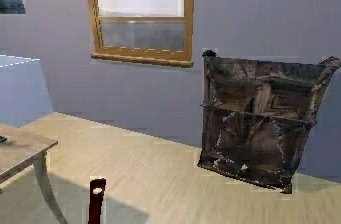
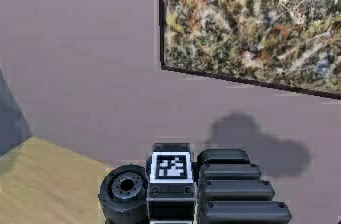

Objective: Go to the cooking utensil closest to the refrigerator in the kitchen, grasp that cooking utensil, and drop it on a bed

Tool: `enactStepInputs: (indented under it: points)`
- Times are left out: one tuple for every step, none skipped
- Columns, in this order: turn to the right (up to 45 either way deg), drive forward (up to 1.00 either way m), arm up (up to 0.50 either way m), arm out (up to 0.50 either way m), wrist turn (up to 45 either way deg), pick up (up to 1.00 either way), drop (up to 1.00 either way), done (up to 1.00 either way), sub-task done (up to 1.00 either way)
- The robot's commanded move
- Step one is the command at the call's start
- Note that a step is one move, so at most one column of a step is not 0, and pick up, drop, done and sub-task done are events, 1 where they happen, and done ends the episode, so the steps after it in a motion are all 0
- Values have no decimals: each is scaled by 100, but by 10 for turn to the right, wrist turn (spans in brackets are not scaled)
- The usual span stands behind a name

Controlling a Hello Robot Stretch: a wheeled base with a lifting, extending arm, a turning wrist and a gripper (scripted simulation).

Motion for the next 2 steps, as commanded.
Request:
enactStepInputs:
  points:
    - [0,95,0,0,0,0,0,0,0]
    - [-390,0,0,0,0,0,0,0,0]
